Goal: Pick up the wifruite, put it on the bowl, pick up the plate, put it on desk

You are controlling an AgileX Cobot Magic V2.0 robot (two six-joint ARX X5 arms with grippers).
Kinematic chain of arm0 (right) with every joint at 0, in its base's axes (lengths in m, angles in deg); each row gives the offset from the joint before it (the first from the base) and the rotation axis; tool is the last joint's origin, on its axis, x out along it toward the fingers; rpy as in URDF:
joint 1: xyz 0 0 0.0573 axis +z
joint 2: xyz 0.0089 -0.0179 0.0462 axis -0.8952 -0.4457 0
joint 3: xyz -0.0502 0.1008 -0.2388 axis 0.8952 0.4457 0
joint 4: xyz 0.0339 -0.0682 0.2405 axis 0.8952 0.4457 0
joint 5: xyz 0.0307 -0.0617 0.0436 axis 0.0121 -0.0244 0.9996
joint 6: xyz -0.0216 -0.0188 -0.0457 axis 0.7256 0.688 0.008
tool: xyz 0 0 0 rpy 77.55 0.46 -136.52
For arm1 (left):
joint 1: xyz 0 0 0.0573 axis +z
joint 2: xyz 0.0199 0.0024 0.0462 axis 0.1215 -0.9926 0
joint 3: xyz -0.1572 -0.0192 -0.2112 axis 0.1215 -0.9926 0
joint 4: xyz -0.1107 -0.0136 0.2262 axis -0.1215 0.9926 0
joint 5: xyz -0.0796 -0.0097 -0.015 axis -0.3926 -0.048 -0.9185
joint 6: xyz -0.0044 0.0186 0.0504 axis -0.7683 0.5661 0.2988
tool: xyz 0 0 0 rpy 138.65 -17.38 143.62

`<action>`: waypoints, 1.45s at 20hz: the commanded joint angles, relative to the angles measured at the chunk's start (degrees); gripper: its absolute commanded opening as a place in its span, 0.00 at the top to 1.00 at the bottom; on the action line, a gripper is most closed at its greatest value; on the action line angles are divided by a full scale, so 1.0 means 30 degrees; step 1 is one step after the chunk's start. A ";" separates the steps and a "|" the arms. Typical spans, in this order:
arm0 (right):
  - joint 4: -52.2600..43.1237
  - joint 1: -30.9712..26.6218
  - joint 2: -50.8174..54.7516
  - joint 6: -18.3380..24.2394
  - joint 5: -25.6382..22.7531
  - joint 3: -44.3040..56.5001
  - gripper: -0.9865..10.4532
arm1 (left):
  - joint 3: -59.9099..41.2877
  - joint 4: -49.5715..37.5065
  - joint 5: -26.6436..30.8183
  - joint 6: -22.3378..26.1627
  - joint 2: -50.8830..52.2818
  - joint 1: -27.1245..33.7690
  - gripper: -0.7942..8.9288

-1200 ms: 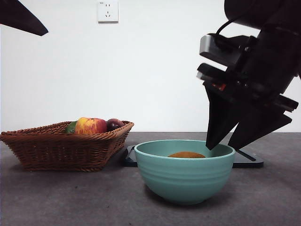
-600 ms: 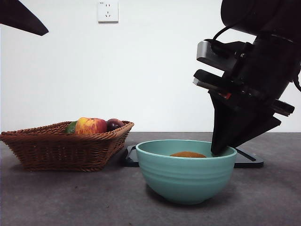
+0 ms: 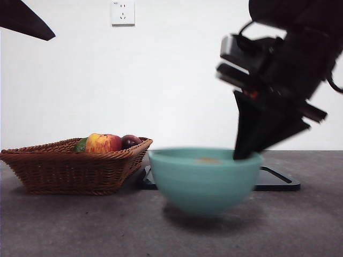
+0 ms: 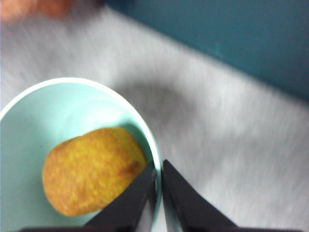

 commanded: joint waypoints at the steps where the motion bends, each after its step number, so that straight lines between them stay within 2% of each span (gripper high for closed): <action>1: 0.0000 -0.0357 -0.0066 -0.0058 0.0022 -0.1209 0.90 | 0.0124 -0.0168 -0.0117 0.0233 -0.0109 -0.0131 0.57; 7: 0.0007 -0.2492 -0.1173 0.0401 0.0051 -0.3555 0.90 | 0.0124 -0.0153 -0.0117 0.0233 -0.0109 -0.0131 0.57; 14: -0.0393 -0.4204 -0.5676 0.1151 0.0051 -0.7111 0.90 | 0.0124 -0.0124 -0.0117 0.0226 -0.0109 -0.0131 0.57; 18: -0.1508 -0.4612 -0.7723 0.1173 0.0066 -0.7533 0.90 | 0.0124 -0.0131 -0.0117 0.0233 -0.0109 -0.0131 0.57; 24: -0.1705 -0.4648 -0.8174 0.1297 0.0022 -0.7533 0.90 | 0.0124 -0.0131 -0.0117 0.0226 -0.0109 -0.0131 0.57; 27: -0.1581 -0.4641 -0.8174 0.1282 0.0036 -0.7533 0.79 | 0.0124 -0.0117 -0.0117 0.0226 -0.0109 -0.0131 0.57; 29: -0.1639 -0.4641 -0.8160 0.1166 -0.0022 -0.7533 0.79 | 0.0124 -0.0117 -0.0117 0.0226 -0.0109 -0.0131 0.57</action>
